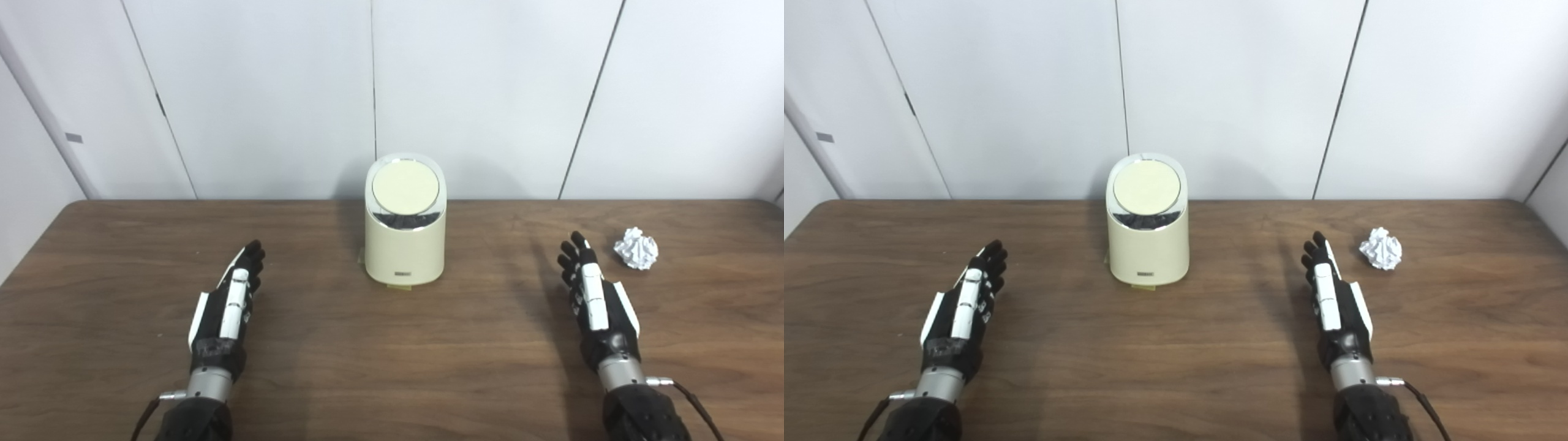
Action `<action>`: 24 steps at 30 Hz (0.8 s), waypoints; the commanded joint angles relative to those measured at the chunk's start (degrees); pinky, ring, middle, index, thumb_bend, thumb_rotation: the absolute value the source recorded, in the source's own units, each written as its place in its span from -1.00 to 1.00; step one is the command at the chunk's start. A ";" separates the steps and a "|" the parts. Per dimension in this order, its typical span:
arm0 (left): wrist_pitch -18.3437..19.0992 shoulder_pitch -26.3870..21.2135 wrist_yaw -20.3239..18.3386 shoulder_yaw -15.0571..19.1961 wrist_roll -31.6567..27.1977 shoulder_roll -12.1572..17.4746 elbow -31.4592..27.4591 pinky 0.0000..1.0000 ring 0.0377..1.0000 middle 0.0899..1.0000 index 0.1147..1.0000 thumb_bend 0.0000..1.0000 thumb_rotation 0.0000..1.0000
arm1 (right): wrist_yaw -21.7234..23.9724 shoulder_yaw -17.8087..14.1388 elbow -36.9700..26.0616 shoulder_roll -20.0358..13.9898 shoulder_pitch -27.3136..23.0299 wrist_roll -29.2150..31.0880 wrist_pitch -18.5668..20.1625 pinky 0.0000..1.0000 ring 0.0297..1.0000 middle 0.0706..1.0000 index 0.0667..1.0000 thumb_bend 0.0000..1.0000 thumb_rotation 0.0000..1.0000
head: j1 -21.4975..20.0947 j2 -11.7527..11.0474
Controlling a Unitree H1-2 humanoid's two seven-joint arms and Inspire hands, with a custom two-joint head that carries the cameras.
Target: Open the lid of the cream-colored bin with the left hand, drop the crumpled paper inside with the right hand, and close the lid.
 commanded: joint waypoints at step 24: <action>-0.88 -2.22 0.08 0.13 -0.89 0.69 -1.23 1.00 0.94 0.86 0.90 -0.05 0.76 | 0.10 -0.08 -1.40 -0.32 -2.26 -0.65 -1.23 1.00 0.92 0.92 0.98 0.14 1.00 | -0.77 0.20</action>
